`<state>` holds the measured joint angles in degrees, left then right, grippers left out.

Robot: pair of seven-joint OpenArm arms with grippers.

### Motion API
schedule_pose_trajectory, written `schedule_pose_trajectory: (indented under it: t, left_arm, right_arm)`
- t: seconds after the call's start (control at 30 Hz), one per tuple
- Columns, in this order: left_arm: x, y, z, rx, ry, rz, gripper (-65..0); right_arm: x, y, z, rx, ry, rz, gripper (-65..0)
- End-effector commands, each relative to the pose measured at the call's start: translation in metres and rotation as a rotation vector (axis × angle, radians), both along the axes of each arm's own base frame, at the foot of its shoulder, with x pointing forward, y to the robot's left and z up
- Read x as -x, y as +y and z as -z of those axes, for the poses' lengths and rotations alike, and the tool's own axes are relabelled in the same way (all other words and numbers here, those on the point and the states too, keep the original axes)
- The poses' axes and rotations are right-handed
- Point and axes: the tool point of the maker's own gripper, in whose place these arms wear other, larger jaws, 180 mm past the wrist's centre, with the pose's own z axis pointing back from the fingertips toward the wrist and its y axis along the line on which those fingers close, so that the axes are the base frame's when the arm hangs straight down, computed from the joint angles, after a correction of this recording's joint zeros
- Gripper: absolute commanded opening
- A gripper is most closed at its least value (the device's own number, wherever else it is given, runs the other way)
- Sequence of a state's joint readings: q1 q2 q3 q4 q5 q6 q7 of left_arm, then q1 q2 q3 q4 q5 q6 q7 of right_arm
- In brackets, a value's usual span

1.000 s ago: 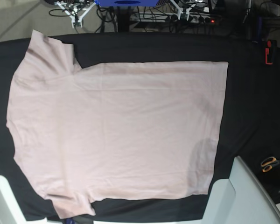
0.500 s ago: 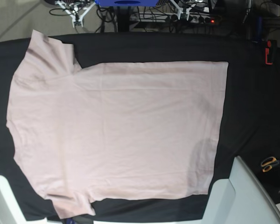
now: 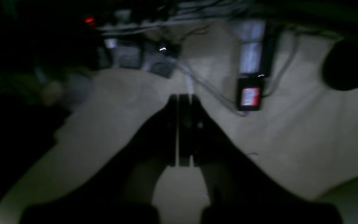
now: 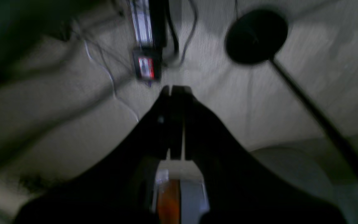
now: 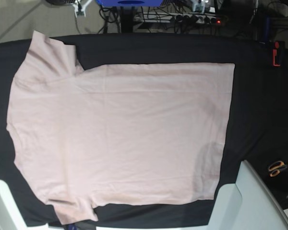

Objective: Fold the T-shirt properly
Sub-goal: 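Move both grippers from rest toward the shirt's shoulder-edge corners, then lower both grippers and pinch the shirt's edge corners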

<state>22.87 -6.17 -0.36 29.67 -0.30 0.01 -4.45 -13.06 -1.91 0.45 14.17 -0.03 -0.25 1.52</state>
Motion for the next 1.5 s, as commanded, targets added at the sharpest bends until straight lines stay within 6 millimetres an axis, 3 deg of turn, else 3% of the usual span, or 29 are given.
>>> schedule_pose_trajectory:
  t: [0.0, 0.03, 0.13, 0.27, 0.33, 0.47, 0.67, 0.8, 0.9, 1.0, 1.13, 1.17, 1.27, 1.4, 1.47]
  left_arm:
    - [0.000, 0.003, -0.005, -0.005, -0.024, 0.004, -65.0]
    - [-0.001, 0.003, -0.009, -0.004, -0.041, 0.011, -65.0]
    - [-0.004, 0.005, -0.020, -0.006, -0.084, 0.028, -65.0]
    - [-0.020, 0.008, -0.040, 0.011, -0.174, -0.018, -65.0]
    - [-0.034, 0.013, -0.054, 0.025, -0.235, -0.060, -65.0]
    - [-0.055, 0.019, -0.084, 0.043, -0.327, -0.046, -65.0]
    - [-0.078, 0.016, -0.132, 0.068, -0.450, 0.026, -65.0]
    - [-0.100, 0.006, -0.165, 0.096, -0.534, 0.077, -65.0]
    - [-0.120, -0.004, -0.188, 0.119, -0.606, 0.100, -65.0]
    - [-0.137, -0.009, -0.208, 0.133, -0.663, 0.138, -65.0]
    - [-0.154, -0.002, -0.216, 0.117, -0.706, 0.143, -65.0]
    - [-0.157, 0.004, -0.217, 0.100, -0.716, 0.134, -57.9]
    - [-0.166, 0.026, -0.225, 0.042, -0.747, 0.103, -43.6]
    - [-0.180, 0.062, -0.239, 0.028, -0.811, -0.052, -42.8]
    - [-0.182, 0.082, -0.243, 0.051, -0.835, -0.154, -42.8]
  right_arm:
    - [-0.003, -0.005, -0.002, 0.011, -0.004, 0.004, -65.0]
    - [0.001, -0.006, -0.006, 0.013, 0.018, 0.004, -65.0]
    - [-0.013, -0.013, -0.025, 0.028, -0.011, 0.007, -65.0]
    - [-0.052, -0.020, -0.069, 0.046, -0.112, 0.011, -65.0]
    - [-0.063, -0.031, -0.088, 0.070, -0.129, 0.046, -65.0]
    - [-0.066, -0.052, -0.114, 0.114, -0.116, 0.103, -65.0]
    - [-0.084, -0.054, -0.167, 0.130, -0.221, 0.102, -65.0]
    - [-0.110, -0.056, -0.200, 0.132, -0.331, 0.103, -65.0]
    - [-0.131, -0.064, -0.214, 0.074, -0.404, 0.164, -64.5]
    - [-0.158, -0.061, -0.228, -0.094, -0.499, 0.199, -64.4]
    - [-0.185, -0.076, -0.251, -0.232, -0.646, 0.168, -64.1]
    - [-0.190, -0.081, -0.254, -0.237, -0.661, 0.157, -63.9]
    - [-0.197, -0.093, -0.251, -0.239, -0.634, 0.114, -55.5]
    - [-0.201, -0.119, -0.245, -0.224, -0.623, 0.094, -37.5]
    - [-0.199, -0.133, -0.235, -0.217, -0.602, 0.161, -32.4]
